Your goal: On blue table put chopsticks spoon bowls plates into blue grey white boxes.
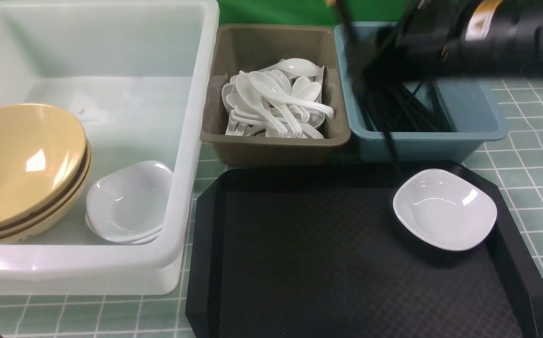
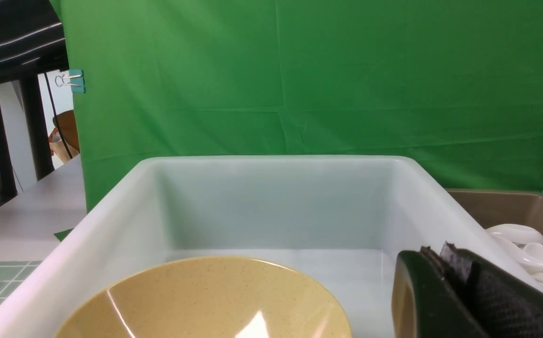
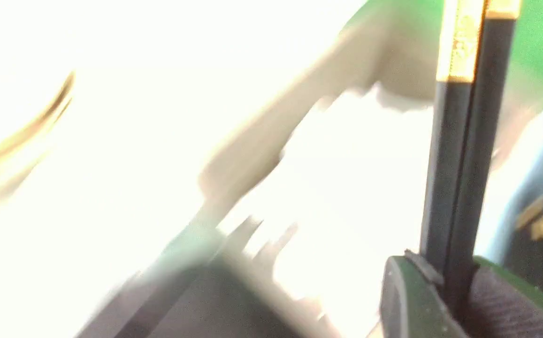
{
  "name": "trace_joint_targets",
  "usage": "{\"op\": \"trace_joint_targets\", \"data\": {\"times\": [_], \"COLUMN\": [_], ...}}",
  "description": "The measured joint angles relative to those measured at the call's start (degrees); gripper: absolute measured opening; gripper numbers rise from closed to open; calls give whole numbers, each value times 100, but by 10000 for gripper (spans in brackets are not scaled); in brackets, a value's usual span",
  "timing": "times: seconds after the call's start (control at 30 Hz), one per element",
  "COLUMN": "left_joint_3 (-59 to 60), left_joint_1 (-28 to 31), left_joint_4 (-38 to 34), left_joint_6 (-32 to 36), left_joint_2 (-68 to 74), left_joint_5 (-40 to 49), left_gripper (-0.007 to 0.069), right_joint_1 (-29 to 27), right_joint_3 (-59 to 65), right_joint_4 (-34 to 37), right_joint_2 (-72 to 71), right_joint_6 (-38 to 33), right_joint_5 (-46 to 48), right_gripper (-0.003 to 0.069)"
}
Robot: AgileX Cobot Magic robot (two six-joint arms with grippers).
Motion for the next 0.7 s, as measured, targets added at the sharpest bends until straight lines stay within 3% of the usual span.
{"op": "trace_joint_targets", "data": {"times": [0.1,0.3,0.7], "left_joint_3": [0,0,0], "left_joint_1": [0,0,0], "left_joint_4": [0,0,0], "left_joint_6": [0,0,59], "left_joint_2": [0,0,0], "left_joint_5": [0,17,50], "left_gripper": [2,2,2], "right_joint_1": [-680,-1331,-1472], "right_joint_3": [-283,-1233,-2327], "right_joint_4": [-8,-13,-28], "right_joint_2": [554,2005,3887], "right_joint_6": [7,62,200], "right_joint_5": [-936,-1156,-29], "right_gripper": [160,160,185]}}
